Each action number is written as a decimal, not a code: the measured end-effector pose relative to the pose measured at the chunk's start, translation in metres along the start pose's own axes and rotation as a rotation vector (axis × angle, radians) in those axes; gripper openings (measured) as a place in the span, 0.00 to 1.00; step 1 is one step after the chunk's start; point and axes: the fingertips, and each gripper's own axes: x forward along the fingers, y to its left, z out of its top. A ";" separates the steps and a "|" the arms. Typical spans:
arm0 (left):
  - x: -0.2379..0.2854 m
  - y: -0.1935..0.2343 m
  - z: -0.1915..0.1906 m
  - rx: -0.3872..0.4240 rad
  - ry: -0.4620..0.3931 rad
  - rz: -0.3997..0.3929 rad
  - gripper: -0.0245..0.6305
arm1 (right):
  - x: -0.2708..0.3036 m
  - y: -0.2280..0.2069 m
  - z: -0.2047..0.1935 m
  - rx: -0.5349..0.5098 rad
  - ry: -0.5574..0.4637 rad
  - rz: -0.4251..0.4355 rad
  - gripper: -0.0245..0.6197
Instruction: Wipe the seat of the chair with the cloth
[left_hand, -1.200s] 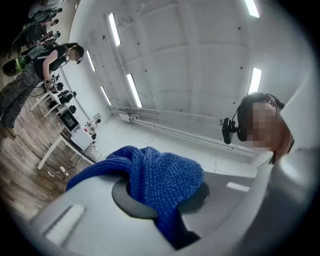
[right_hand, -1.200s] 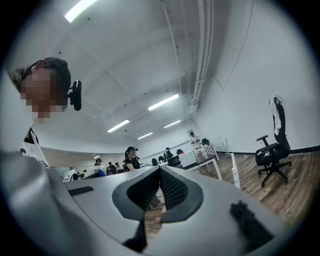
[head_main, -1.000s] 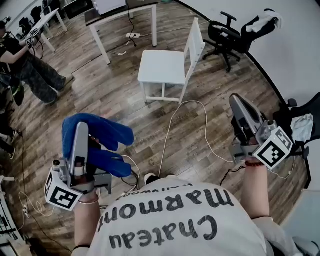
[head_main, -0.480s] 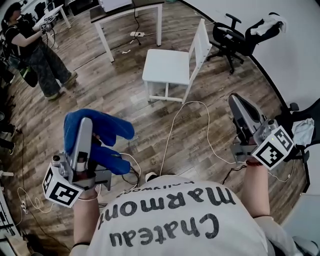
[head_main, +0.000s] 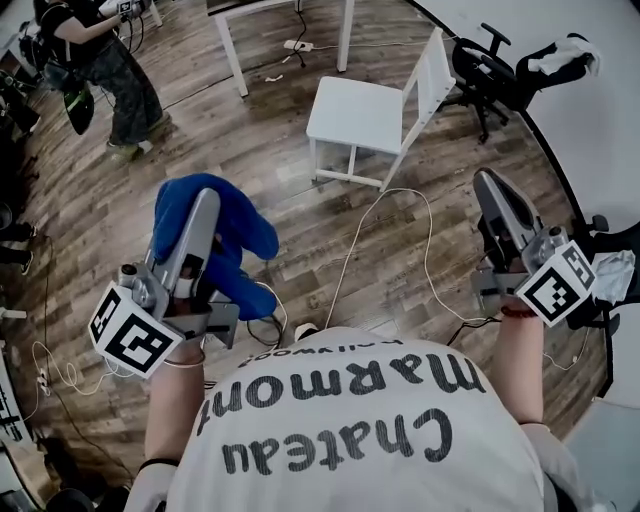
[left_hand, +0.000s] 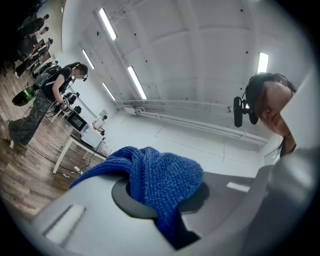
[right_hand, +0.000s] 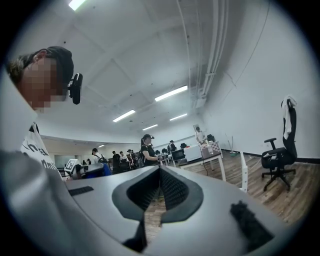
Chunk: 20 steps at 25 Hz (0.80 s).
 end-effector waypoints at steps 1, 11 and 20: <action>-0.001 0.002 -0.001 -0.004 0.004 0.002 0.11 | 0.004 0.002 -0.002 0.002 0.005 0.005 0.06; -0.035 0.024 0.017 0.015 -0.016 0.018 0.11 | 0.050 0.049 -0.028 0.025 0.044 0.070 0.06; -0.050 0.036 0.018 0.028 -0.008 0.053 0.11 | 0.086 0.081 -0.048 0.049 0.085 0.143 0.06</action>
